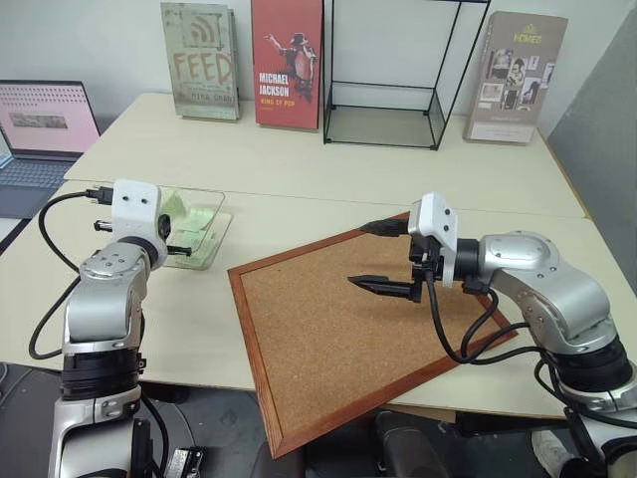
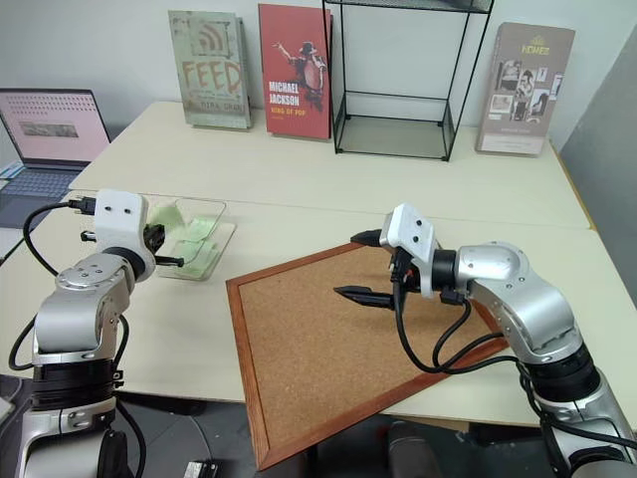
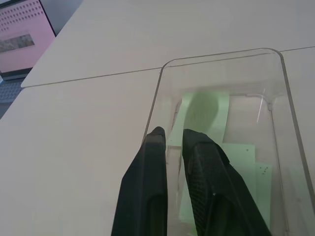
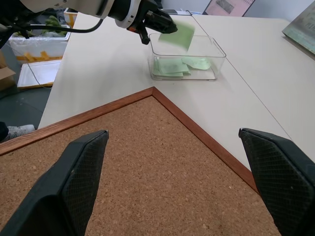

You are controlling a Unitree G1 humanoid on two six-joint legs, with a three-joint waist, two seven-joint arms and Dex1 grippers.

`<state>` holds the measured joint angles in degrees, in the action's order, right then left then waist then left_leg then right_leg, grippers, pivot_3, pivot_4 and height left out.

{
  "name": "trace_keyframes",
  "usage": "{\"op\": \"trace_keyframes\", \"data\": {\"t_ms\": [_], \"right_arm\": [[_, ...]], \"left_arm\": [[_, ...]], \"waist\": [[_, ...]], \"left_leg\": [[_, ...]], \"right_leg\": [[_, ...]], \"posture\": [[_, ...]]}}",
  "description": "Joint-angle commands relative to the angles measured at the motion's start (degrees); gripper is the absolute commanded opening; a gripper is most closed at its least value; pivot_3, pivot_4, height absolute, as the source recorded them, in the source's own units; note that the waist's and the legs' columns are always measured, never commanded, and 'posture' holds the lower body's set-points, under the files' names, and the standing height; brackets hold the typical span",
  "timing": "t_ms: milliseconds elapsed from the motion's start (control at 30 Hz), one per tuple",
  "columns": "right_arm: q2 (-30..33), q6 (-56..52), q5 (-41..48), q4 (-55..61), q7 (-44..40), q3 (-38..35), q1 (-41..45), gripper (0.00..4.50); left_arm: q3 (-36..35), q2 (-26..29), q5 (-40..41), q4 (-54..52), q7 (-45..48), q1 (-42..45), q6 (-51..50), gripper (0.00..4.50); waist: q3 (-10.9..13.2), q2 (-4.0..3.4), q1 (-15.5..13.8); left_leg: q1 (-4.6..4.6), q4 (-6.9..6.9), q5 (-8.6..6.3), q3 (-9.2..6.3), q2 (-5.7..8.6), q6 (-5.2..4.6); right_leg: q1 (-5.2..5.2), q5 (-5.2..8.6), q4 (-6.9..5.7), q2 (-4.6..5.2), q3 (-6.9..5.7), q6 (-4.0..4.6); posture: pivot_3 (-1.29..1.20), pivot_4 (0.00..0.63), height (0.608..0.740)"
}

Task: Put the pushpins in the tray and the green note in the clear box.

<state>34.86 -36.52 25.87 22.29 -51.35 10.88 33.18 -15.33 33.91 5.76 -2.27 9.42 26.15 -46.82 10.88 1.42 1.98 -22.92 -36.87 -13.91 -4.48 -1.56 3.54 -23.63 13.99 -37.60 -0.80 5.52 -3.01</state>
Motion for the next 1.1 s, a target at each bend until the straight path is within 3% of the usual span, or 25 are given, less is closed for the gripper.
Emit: {"op": "trace_keyframes", "data": {"t_ms": [33, 267, 367, 500, 667, 800, 933, 1100], "right_arm": [[0.0, 1.5, -0.4, 0.7, -0.8, -0.2, 1.6, 4.48], [-0.4, 2.0, -0.8, 0.7, -0.4, -0.4, 1.6, 4.48], [-0.8, 1.6, 0.0, 1.3, 0.6, -1.8, 1.2, 4.48], [-0.5, 0.7, 1.5, 3.9, 3.8, -6.4, -2.2, 4.48], [0.6, 1.8, -0.5, 8.9, 9.4, -12.4, -15.5, 4.48], [0.0, 6.1, -3.0, 11.3, 12.8, -16.2, -23.0, 4.48], [0.7, 2.2, 4.2, 17.1, 13.4, -23.2, -27.5, 4.48], [4.0, -2.7, 11.5, 18.7, 12.1, -27.9, -27.0, 4.48]], "left_arm": [[-2.1, -0.3, 0.9, -2.7, -0.6, 1.8, -1.4, 1.46], [-1.6, -1.0, 0.6, -4.8, -1.2, 2.4, 0.4, 2.79], [-1.3, -2.7, 1.8, -6.4, -0.6, 3.4, 4.1, 2.79], [1.0, -5.0, 4.0, -8.7, 1.6, 4.0, 1.8, 2.79], [5.4, -7.4, 11.9, -18.5, 11.2, 0.0, 3.4, 2.79], [7.7, -5.1, 17.3, -20.5, 19.4, -1.9, 1.0, 2.79], [8.5, -3.6, 22.3, -18.8, 25.8, 0.3, 0.2, 2.79], [9.3, -1.7, 24.8, -16.1, 30.5, 3.2, 0.0, 2.79]], "waist": [[0.0, 0.00, 0.0], [0.0, 0.00, 0.0], [0.0, 0.00, 0.0], [0.0, 0.01, -0.3], [0.0, 0.02, -0.3], [0.0, 0.01, 0.0], [0.0, -0.01, 0.7], [0.0, 0.00, 1.1]], "left_leg": [[0.00, 0.00, 0.00, 0.00, 0.00, 0.00], [0.02, -0.04, 0.00, 0.00, 0.00, 0.00], [0.02, -0.04, 0.00, 0.00, 0.00, 0.00], [-0.01, -0.06, 0.00, -0.01, 0.02, 0.00], [-0.01, 0.00, -0.01, 0.01, 0.03, 0.02], [-0.01, -0.04, -0.02, 0.04, 0.03, 0.04], [0.15, -0.06, -0.01, 0.07, -0.01, 0.03], [0.27, -0.13, 0.02, 0.06, -0.02, -0.03]], "right_leg": [[0.00, 0.00, -0.01, 0.00, 0.00, 0.00], [0.00, 0.00, -0.06, 0.00, 0.00, 0.00], [0.00, 0.00, -0.06, 0.00, 0.00, 0.00], [0.01, 0.00, -0.06, 0.01, 0.00, 0.00], [0.02, 0.01, -0.02, 0.03, 0.03, 0.01], [0.00, 0.03, -0.09, 0.02, 0.05, 0.04], [0.01, 0.04, -0.23, -0.05, 0.10, 0.04], [0.10, 0.20, -0.30, -0.09, 0.10, 0.33]], "posture": [[0.00, 0.150, 0.740], [0.00, 0.150, 0.740], [0.00, 0.150, 0.740], [0.00, 0.150, 0.740], [0.00, 0.150, 0.740], [0.00, 0.150, 0.740], [0.00, 0.150, 0.740], [0.00, 0.150, 0.740]]}}
